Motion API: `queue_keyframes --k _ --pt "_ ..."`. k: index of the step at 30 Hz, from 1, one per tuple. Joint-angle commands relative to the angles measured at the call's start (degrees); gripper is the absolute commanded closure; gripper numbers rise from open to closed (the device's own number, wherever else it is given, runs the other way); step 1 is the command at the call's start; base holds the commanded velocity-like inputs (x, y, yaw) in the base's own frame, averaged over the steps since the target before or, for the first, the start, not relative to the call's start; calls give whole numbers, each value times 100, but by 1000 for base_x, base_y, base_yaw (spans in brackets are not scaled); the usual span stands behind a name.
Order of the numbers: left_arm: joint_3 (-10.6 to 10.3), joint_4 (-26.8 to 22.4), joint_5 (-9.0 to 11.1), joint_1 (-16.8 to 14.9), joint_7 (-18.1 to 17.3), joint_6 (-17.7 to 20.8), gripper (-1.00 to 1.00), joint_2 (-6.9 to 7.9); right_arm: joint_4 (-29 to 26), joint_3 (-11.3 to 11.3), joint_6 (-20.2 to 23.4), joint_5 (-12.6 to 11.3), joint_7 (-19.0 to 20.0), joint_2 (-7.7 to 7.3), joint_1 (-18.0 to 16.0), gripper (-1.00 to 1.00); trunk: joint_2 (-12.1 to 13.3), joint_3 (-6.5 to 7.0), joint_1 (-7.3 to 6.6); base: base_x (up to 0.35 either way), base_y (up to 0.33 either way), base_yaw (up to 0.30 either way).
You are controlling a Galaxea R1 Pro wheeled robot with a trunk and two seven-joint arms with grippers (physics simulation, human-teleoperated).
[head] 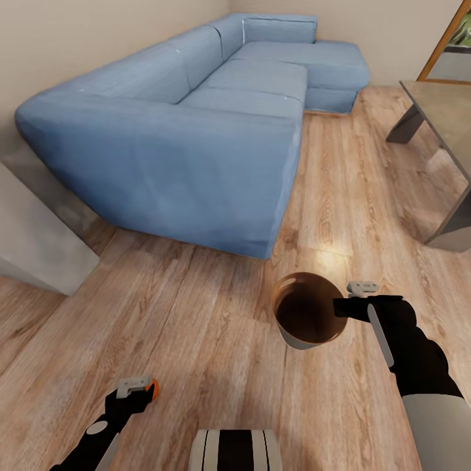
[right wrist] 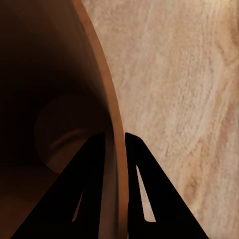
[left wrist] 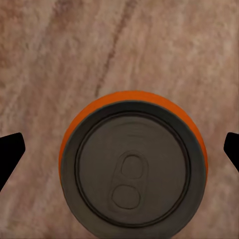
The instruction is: Put the three can of soda from the living room inside the tash can in the kitchen.
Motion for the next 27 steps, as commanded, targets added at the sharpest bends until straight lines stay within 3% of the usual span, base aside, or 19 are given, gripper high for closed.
queue_keyframes --k 1,14,15,27 --pt "0 1 1 0 0 0 -100 0 -1 0 6 -94 20 1 -2 100 0 0 -1 0 0 0" --pt "-6 145 3 0 3 -2 -100 0 -1 0 6 -94 20 0 -2 100 0 -2 -1 0 0 0" --pt "-7 169 3 0 3 -6 100 0 -1 0 6 -94 20 0 -2 100 0 -2 -1 0 0 0" --pt "-10 197 3 0 2 -1 100 -3 -1 0 6 -92 20 1 -2 100 0 -2 -1 0 0 0"
